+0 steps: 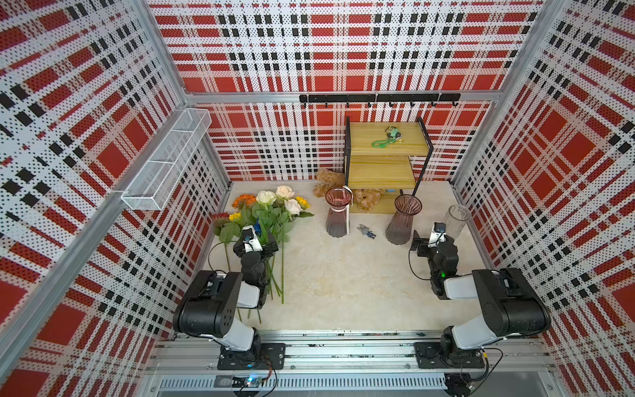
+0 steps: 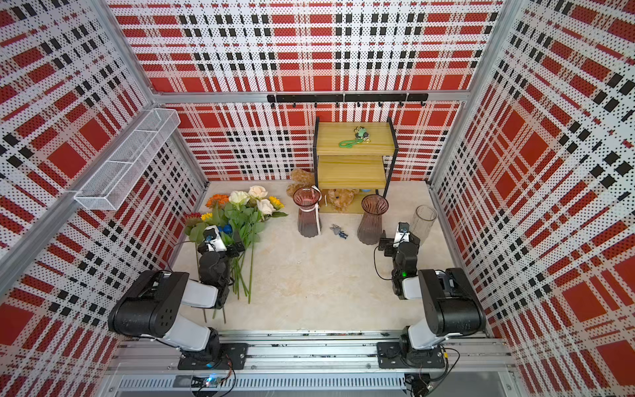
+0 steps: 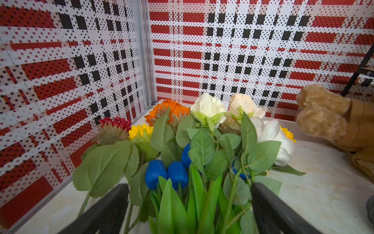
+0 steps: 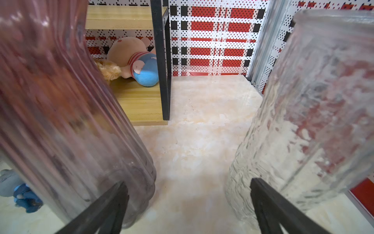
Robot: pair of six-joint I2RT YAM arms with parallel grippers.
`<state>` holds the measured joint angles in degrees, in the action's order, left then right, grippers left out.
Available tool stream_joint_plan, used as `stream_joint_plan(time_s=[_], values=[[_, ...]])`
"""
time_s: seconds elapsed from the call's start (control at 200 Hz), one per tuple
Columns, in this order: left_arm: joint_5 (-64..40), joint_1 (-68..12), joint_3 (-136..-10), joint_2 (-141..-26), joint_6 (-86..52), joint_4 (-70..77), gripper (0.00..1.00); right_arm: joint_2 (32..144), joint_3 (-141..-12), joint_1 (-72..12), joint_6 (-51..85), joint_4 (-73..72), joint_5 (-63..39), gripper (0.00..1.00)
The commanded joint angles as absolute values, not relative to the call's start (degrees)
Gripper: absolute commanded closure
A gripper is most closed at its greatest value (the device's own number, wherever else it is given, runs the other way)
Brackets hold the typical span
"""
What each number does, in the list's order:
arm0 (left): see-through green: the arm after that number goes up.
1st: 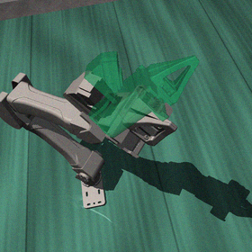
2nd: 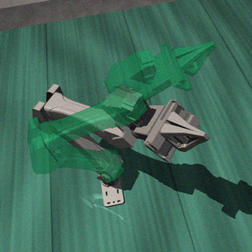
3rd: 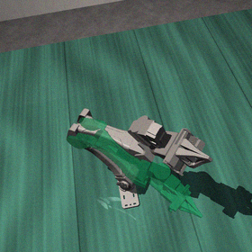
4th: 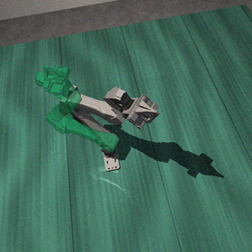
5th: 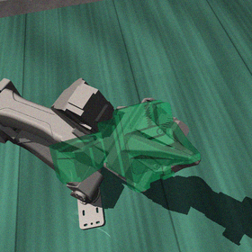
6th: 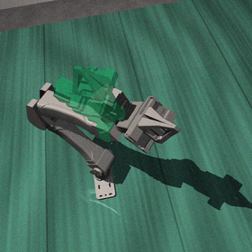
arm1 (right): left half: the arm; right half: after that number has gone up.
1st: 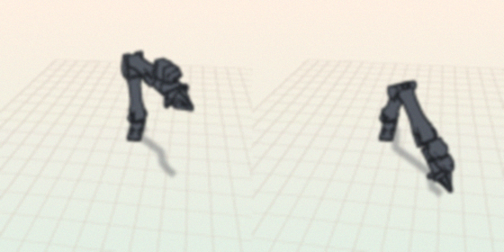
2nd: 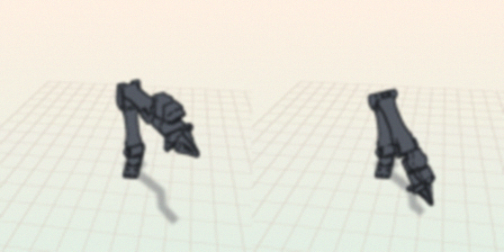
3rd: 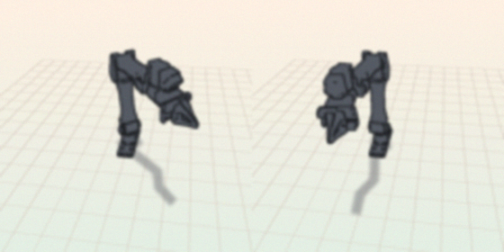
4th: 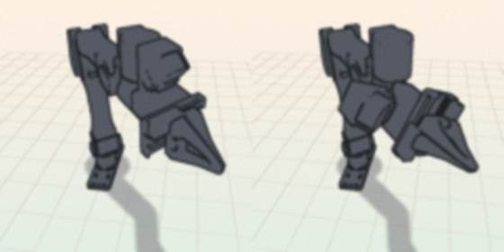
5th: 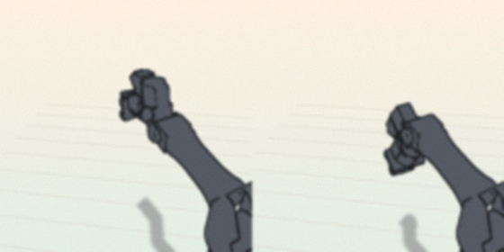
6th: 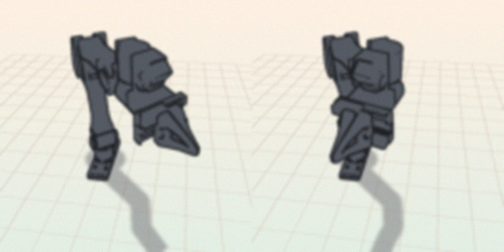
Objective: Arrange the flowers in different vases according to their variety
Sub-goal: Pick up the flower at the center of the board.
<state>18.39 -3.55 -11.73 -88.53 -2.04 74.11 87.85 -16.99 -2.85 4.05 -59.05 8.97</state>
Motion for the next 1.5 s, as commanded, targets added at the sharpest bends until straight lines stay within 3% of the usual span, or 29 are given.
stream_joint_plan(time_s=[0.0, 0.661, 0.862, 1.032, 1.178, 1.408, 1.498], values=[[17.84, -2.99, -12.92, -88.90, -1.41, 75.50, 0.01, 88.33, -17.93, -2.37, 3.87, -60.38, 8.83, 0.00], [15.74, -1.96, -13.18, -88.85, -1.94, 74.87, 0.01, 88.03, -17.95, -2.36, 3.87, -60.39, 9.42, 0.00], [15.82, -2.02, -13.18, -88.95, -1.94, 74.88, 0.01, 74.78, -25.71, -3.94, 4.65, -36.31, 11.51, 0.00], [16.05, -2.17, -13.11, -88.81, -1.85, 74.79, 0.01, 64.03, -32.95, -14.35, 5.24, -16.09, 20.22, 0.00], [17.54, -2.75, -12.93, -88.70, -1.50, 74.88, 0.01, 64.00, -42.99, -22.69, 11.79, 2.52, 23.12, 0.00], [19.70, -3.74, -13.12, -87.93, -1.31, 75.05, 0.01, 61.46, -40.68, -25.14, 18.09, 2.32, 24.13, 0.00], [21.89, -4.56, -15.50, -83.85, -0.98, 67.74, 0.01, 61.89, -43.07, -25.16, 18.07, 5.22, 23.74, 0.00]])
